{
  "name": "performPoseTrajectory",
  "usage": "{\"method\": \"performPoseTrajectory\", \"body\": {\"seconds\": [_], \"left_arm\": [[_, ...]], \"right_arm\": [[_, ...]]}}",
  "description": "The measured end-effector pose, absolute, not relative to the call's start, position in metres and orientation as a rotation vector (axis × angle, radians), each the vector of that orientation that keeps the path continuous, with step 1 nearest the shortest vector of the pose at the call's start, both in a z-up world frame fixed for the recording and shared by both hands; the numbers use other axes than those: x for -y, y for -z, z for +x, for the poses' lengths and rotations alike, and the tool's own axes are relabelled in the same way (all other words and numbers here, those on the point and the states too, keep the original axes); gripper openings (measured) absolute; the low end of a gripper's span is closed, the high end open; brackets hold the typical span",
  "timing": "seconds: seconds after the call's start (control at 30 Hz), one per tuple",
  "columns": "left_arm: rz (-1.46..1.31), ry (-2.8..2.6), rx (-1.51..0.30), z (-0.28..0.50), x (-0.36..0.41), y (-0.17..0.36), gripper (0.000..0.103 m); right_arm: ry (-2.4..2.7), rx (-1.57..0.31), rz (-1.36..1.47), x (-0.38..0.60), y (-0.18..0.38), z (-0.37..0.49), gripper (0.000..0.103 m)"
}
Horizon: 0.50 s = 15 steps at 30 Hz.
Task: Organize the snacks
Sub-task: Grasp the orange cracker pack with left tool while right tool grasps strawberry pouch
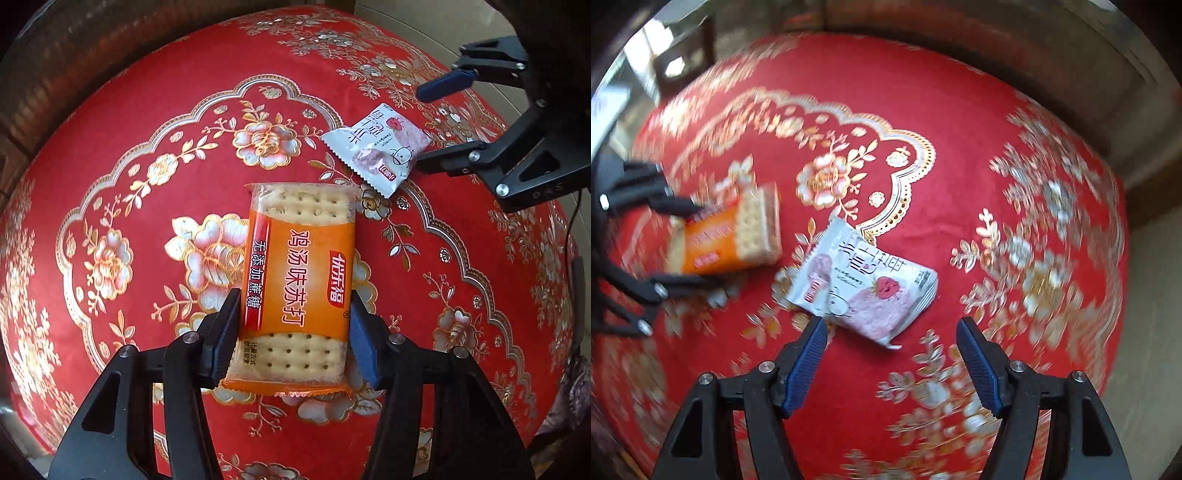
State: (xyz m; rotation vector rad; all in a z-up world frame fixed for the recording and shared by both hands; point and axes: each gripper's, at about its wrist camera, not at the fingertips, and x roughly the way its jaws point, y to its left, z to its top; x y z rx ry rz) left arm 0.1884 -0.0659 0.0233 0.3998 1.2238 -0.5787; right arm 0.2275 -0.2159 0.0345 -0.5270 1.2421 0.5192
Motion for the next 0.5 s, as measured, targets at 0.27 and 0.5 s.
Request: {"method": "performPoseTrajectory", "body": {"seconds": [0.27, 0.5], "left_arm": [[0.407, 0.523, -1.217, 0.185, 0.07, -0.022, 0.056], [0.368, 0.464, -1.255, 0.2, 0.083, -0.017, 0.072]], "right_arm": [[-0.691, -1.235, -0.73, 0.196, -0.018, 0.243, 0.079], [-0.731, -1.275, -0.546, 0.204, -0.01, 0.279, 0.08]]}}
